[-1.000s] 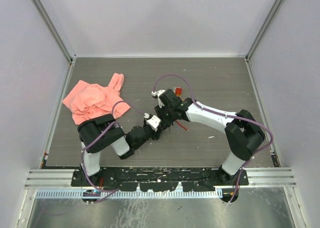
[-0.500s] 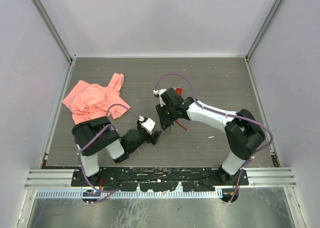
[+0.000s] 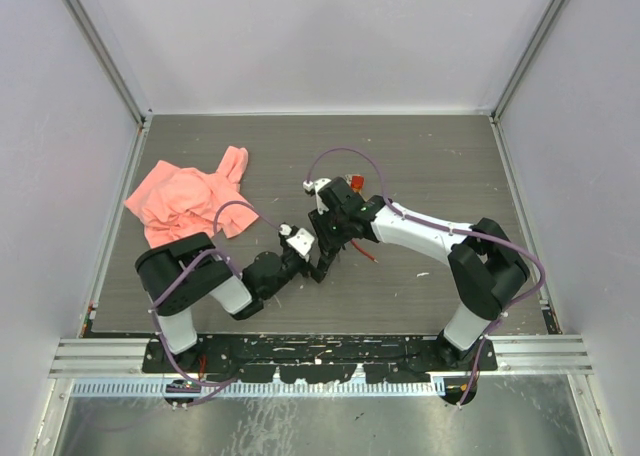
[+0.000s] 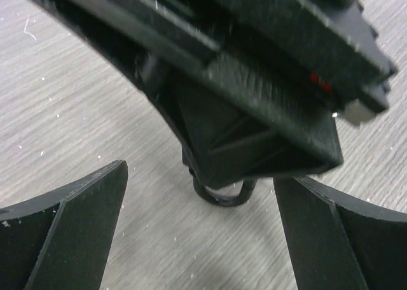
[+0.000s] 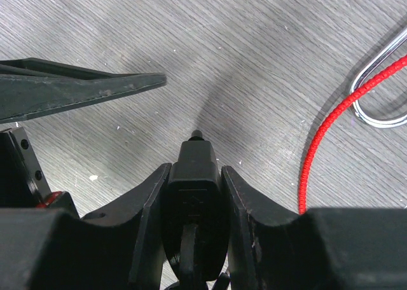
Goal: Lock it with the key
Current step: Lock the lock.
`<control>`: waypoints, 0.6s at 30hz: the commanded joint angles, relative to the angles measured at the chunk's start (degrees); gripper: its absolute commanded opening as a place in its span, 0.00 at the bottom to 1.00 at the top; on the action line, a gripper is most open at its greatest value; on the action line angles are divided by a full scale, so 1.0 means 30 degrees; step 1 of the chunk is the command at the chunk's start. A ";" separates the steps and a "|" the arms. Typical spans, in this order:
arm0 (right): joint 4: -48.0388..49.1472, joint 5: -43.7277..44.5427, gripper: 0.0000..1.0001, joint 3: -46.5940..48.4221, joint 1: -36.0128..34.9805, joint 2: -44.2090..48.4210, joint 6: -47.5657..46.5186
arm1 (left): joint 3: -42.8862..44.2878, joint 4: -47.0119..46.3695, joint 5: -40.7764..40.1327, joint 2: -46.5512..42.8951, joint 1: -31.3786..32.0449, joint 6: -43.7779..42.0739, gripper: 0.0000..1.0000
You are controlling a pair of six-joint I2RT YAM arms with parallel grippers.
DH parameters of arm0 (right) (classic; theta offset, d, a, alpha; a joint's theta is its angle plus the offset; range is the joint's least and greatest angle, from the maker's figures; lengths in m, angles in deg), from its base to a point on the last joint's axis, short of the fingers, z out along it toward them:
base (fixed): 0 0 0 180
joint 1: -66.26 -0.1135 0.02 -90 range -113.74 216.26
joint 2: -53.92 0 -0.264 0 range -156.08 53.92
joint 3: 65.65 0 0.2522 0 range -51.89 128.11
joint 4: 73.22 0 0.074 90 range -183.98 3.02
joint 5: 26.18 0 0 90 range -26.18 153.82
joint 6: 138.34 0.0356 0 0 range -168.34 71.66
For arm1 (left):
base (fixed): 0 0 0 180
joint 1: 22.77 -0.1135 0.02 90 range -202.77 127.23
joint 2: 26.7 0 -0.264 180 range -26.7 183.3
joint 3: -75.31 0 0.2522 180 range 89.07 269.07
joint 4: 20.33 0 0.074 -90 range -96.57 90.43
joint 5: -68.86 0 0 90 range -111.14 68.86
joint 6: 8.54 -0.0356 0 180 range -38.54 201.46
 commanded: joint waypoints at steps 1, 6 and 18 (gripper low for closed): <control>0.0578 0.0263 0.01 0.0566 -0.0143 -0.0201 -0.0101 | 0.1028 -0.1157 -0.0646 0.0200 -0.0255 -0.0427 1.00; 0.0516 0.0190 0.01 0.0670 -0.0142 -0.0172 -0.0068 | 0.1312 -0.1160 -0.0408 0.0595 -0.0416 -0.0095 0.88; 0.0088 0.0175 0.01 0.0814 -0.0257 -0.0581 -0.0174 | 0.1863 -0.1142 0.0228 0.0876 -0.0745 0.0126 0.66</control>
